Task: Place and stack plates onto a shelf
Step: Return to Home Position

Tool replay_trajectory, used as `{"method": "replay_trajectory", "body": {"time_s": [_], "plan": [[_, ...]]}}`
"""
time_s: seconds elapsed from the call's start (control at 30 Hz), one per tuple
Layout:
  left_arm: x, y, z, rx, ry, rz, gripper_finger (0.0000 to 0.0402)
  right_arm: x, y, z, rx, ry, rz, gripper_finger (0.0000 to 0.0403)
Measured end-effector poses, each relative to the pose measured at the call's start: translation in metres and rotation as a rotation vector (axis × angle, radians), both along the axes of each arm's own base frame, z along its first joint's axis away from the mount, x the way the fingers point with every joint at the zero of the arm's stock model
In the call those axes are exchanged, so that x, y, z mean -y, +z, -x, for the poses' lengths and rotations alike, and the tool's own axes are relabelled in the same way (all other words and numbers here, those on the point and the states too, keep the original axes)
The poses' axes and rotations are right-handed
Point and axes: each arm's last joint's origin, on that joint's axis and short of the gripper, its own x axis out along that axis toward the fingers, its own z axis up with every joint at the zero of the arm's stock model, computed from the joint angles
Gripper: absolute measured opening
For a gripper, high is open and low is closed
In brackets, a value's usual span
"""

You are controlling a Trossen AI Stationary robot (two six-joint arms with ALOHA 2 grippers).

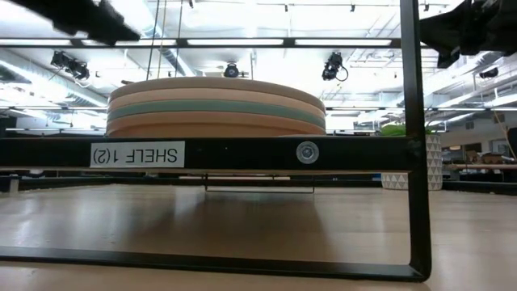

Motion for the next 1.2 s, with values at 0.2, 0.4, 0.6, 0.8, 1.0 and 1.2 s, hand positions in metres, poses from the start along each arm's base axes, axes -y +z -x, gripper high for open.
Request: {"method": "replay_trajectory", "body": {"time_s": [0.2, 0.4, 0.6, 0.8, 1.0, 1.2], "plan": [[-0.007, -0.023, 0.020, 0.080, 0.010, 0.079, 0.0103, 0.002, 0.004, 0.003, -0.005, 0.008, -0.036, 0.0014], [-0.012, -0.035, 0.036, 0.181, -0.029, 0.079, 0.0103, 0.002, 0.004, 0.003, -0.001, 0.012, -0.037, 0.0016], [-0.016, -0.043, 0.050, 0.265, -0.071, 0.093, 0.0103, 0.002, 0.005, 0.003, 0.001, 0.012, -0.038, 0.0016], [-0.019, -0.042, 0.065, 0.370, -0.193, 0.169, 0.0103, 0.002, 0.005, 0.003, 0.000, 0.012, -0.038, 0.0017], [-0.019, -0.038, 0.070, 0.374, -0.187, 0.362, 0.0103, 0.001, 0.005, 0.003, -0.001, 0.013, -0.037, 0.0016], [-0.019, -0.039, 0.069, 0.351, -0.152, 0.535, 0.0103, 0.001, 0.005, 0.003, 0.000, 0.016, -0.037, 0.0018]]}}
